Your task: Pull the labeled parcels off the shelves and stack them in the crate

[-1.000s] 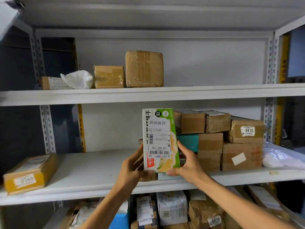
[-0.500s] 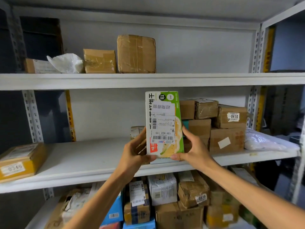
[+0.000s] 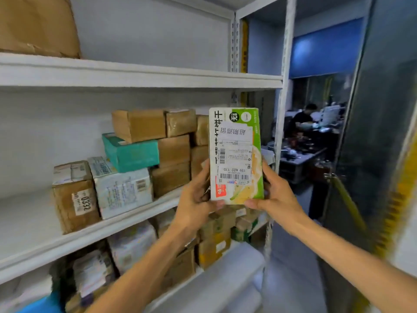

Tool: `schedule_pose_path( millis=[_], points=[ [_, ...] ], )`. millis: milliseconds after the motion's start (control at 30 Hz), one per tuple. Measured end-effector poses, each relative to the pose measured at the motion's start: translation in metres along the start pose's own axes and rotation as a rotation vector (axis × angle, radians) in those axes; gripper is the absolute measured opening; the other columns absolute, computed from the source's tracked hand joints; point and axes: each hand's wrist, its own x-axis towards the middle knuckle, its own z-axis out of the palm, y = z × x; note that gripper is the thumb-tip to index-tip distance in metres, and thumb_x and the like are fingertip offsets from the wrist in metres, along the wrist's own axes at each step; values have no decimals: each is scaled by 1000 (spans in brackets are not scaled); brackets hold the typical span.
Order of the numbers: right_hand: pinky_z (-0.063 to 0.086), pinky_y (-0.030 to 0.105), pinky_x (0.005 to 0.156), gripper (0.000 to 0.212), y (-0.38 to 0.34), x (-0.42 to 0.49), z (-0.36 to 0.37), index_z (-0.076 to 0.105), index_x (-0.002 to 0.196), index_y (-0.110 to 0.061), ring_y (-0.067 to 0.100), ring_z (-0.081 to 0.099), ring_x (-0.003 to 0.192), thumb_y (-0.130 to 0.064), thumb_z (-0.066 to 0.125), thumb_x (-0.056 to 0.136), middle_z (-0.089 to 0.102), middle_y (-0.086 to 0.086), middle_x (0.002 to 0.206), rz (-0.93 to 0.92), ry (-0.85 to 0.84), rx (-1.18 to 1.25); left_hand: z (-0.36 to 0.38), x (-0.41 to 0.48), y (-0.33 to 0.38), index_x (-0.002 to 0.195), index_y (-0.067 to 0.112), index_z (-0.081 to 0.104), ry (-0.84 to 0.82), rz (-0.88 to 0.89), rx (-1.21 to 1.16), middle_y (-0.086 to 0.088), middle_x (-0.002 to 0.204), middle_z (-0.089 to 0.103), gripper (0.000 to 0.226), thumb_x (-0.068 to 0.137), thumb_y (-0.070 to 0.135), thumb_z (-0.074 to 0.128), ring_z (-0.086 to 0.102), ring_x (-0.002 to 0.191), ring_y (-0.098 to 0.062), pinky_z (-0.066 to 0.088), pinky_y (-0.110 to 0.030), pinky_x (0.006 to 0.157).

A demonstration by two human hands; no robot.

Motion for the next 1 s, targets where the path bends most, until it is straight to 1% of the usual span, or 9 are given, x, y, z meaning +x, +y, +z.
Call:
schedule_pose_path(
  millis=[100,167,233,333,467,633,733,867,1000],
  points=[
    [51,33,98,111,16,-26,-56,30,139,-51,-4,53,120,16,78,65,55,-33,128,72,112,-49,58,20,-25,136,29,43,-127,-19,-99,17,122,66,91,66,-23,68,61,116,-6,55,-26,87],
    [54,23,88,113,26,-44,-93,29,145,-45,-8,55,116,19,76,65,57,-38,121,110,180,-97,99,32,-40,142,21,41,-202,-39,-166,7,129,63,93,66,-25,68,58,122,-13,54,-29,91],
    [53,15,79,113,34,-61,-128,28,148,-39,-7,56,114,17,78,64,59,-35,121,144,254,-126,139,43,-52,142,27,40,-283,-57,-201,9,128,64,95,68,-29,64,56,125,-13,53,-30,93],
    [54,29,91,109,42,-83,-174,28,147,-41,5,55,123,-2,81,61,58,-20,132,173,347,-165,197,59,-61,139,36,35,-381,-87,-236,22,118,66,101,69,-32,60,57,118,-1,55,-22,84],
    [54,47,93,105,54,-102,-227,30,149,-37,12,57,122,-10,79,61,61,-12,132,209,468,-202,263,81,-69,146,26,34,-498,-117,-241,11,129,62,100,70,-34,56,58,117,0,55,-24,86],
    [55,42,91,96,66,-139,-290,38,141,-42,19,58,121,5,78,68,63,-17,127,231,630,-231,346,95,-68,145,29,35,-639,-154,-280,12,127,61,98,72,-34,56,60,105,9,56,-27,85],
    [57,40,88,97,64,-166,-323,34,145,-41,19,58,122,10,73,72,60,-21,130,250,727,-256,398,98,-67,145,28,36,-745,-141,-304,10,129,59,98,70,-32,59,59,103,12,55,-28,87],
    [57,39,86,102,65,-206,-361,32,145,-46,20,55,126,17,68,73,57,-18,135,288,889,-306,471,99,-70,147,27,37,-912,-139,-361,11,132,59,100,69,-29,64,57,117,-3,54,-19,77],
    [55,42,90,100,64,-251,-387,28,150,-35,20,57,124,16,66,74,58,-8,137,344,1051,-398,546,90,-74,149,24,36,-1122,-120,-427,9,132,60,99,69,-29,62,58,120,-10,54,-20,75]
  ],
)
